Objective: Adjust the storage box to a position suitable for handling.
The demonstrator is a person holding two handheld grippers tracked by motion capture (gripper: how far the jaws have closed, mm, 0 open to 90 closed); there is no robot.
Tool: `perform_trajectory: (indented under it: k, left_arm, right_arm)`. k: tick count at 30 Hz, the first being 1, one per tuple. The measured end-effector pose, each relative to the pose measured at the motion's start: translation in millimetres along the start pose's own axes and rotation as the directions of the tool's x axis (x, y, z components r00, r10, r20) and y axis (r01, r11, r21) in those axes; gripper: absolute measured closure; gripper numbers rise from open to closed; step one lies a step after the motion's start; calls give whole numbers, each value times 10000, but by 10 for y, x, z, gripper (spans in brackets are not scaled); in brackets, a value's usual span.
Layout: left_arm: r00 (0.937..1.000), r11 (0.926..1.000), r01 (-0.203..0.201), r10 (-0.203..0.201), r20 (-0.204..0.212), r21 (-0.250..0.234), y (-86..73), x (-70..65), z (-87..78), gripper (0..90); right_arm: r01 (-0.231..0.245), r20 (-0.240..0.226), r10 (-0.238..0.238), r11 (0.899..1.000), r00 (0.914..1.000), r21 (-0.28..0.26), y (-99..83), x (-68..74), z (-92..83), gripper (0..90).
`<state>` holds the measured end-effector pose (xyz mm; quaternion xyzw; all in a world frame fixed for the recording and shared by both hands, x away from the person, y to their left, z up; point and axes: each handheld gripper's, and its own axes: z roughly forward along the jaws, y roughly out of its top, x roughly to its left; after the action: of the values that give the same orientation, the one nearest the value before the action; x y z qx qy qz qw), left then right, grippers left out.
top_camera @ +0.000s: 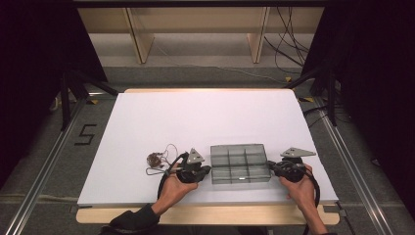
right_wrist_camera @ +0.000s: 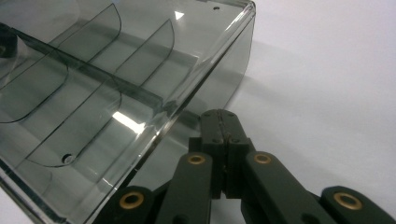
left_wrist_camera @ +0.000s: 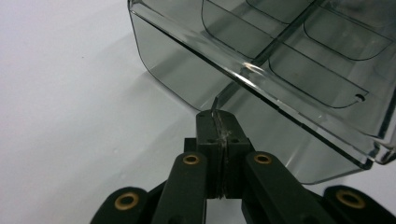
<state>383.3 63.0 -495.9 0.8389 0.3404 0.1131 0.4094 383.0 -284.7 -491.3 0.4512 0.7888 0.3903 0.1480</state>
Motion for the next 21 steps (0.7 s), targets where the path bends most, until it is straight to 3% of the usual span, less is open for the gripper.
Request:
perform_trajectory:
  k: [3, 6, 7, 8, 9, 11, 12, 14, 15, 21]
  left_arm:
    - [9999, 9999, 133, -133, -97, 39, -21, 0, -26, 891]
    - [9999, 10000, -4, 5, -131, 81, -43, 3, -64, 893]
    - [9998, 9999, 149, -148, -128, 27, -58, 2, -72, 893]
    - [10000, 10000, -5, 6, -90, 37, -68, 17, -90, 893]
    - [9999, 9999, -148, 148, 61, -56, -80, 37, -101, 893]
    - [9999, 9999, -114, 114, -21, -17, -95, 39, -127, 893]
    - [9994, 9994, -347, 347, 12, 19, -100, 53, -145, 893]
    - [10000, 10000, -83, 83, -6, 52, -137, 52, -179, 894]
    - [9993, 9992, -382, 382, -46, 67, -139, 66, -192, 894]
    - [9999, 10000, -92, 92, 67, -2, -188, 51, -235, 894]
  right_arm:
    - [124, 13, -124, 9999, 9999, 14, -1, 42, 0, 900]
    - [424, 67, -424, 9991, 9991, 75, 2, 104, 4, 900]
    - [424, 67, -424, 9991, 9991, 75, 2, 104, 4, 900]
    - [345, -157, -343, 9993, 9993, 126, 4, 123, 10, 900]
    - [424, -9, -424, 9990, 9991, 111, 4, 140, 8, 900]
    - [470, -243, -468, 9989, 9986, 60, 7, 176, 29, 900]
    - [560, -242, -559, 9984, 9981, 52, 8, 185, 36, 900]
    - [518, -397, -514, 9986, 9979, 105, 5, 226, 42, 900]
    - [565, -222, -562, 9983, 9982, 132, 4, 238, 36, 900]
    - [503, -357, -497, 9986, 9981, 149, -13, 307, 33, 900]
